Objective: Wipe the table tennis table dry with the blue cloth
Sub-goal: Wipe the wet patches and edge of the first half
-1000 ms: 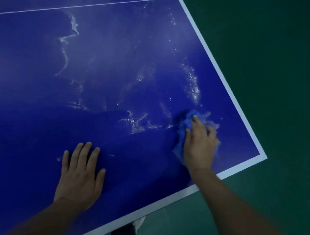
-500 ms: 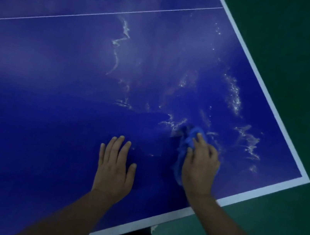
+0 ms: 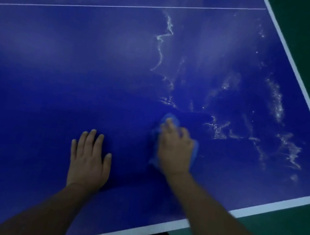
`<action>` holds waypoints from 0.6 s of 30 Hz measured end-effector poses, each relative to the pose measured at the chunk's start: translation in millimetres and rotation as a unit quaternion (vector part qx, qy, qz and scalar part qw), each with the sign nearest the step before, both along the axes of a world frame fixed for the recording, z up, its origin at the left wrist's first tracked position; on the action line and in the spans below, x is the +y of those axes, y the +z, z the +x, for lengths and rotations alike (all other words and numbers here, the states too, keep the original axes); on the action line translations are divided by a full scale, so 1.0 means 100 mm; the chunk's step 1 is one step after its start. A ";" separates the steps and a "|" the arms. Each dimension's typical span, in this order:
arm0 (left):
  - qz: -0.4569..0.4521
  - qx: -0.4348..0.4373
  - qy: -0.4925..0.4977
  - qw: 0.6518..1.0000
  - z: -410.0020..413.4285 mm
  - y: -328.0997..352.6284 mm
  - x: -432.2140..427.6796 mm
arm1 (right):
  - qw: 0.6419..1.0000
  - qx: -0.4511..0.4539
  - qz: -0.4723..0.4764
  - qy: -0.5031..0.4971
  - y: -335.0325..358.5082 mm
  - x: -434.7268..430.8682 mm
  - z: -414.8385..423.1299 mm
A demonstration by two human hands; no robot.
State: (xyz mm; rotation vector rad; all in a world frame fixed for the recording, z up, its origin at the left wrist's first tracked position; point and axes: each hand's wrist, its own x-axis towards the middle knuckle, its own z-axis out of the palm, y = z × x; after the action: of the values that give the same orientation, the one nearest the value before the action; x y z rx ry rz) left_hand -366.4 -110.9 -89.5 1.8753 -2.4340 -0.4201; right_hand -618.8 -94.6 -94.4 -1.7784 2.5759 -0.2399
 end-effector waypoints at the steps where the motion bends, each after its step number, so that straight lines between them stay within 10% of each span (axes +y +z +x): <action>1: 0.002 -0.001 -0.002 1.000 0.00 -0.01 0.00 | 0.997 -0.010 0.000 -0.072 0.03 -0.08 -0.24; 5: -0.002 0.004 -0.011 1.000 0.00 -0.02 0.00 | 0.975 -0.084 -0.074 -0.190 0.17 0.08 -0.20; 12: -0.005 0.073 -0.003 0.997 0.07 -0.03 -0.02 | 0.977 -0.030 -0.022 0.208 -0.01 0.10 1.21; 18: -0.001 0.076 -0.006 0.997 0.05 -0.02 -0.01 | 0.993 -0.039 0.018 -0.108 0.11 -0.52 -0.12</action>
State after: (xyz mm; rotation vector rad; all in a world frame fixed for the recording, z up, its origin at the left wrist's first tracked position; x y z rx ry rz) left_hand -361.8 -111.6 -91.8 1.7581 -2.3476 -0.5394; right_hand -631.3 -146.9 -83.9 -1.4480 2.6960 -0.2580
